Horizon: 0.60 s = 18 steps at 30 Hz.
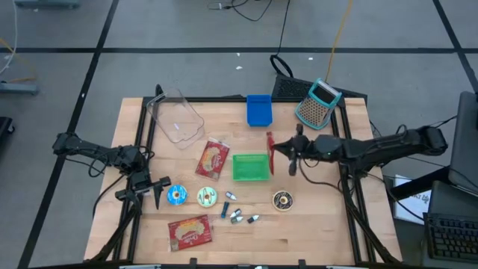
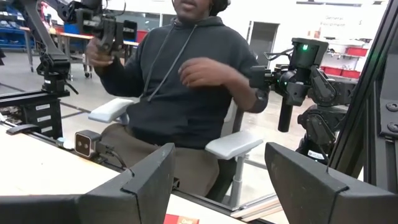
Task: Pick & Place Food Item
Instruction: Put the top right red popcorn bag into the transparent bin
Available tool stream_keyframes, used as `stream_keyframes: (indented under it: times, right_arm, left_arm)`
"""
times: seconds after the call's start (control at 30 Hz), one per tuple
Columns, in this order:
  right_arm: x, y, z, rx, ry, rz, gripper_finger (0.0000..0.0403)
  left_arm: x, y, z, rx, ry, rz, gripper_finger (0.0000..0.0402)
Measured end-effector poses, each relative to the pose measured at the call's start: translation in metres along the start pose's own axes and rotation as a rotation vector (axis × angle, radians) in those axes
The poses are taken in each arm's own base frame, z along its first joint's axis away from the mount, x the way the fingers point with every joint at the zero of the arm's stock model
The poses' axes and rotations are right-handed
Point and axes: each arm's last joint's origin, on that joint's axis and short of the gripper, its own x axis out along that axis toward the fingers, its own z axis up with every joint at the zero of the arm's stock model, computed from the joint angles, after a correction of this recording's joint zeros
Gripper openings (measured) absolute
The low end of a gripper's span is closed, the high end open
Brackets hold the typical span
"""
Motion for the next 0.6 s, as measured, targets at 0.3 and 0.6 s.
stream_keyframes:
  times: [0.3,0.6]
  right_arm:
    - [-0.006,0.016,0.017,-0.03,-0.177,0.151,0.0]
    - [-0.011,0.028,0.024,-0.037,-0.249,0.207,0.0]
  left_arm:
    - [0.0,0.0,0.0,0.0,0.0,0.0,0.0253]
    - [0.0,0.0,0.0,0.0,0.0,0.001,0.0253]
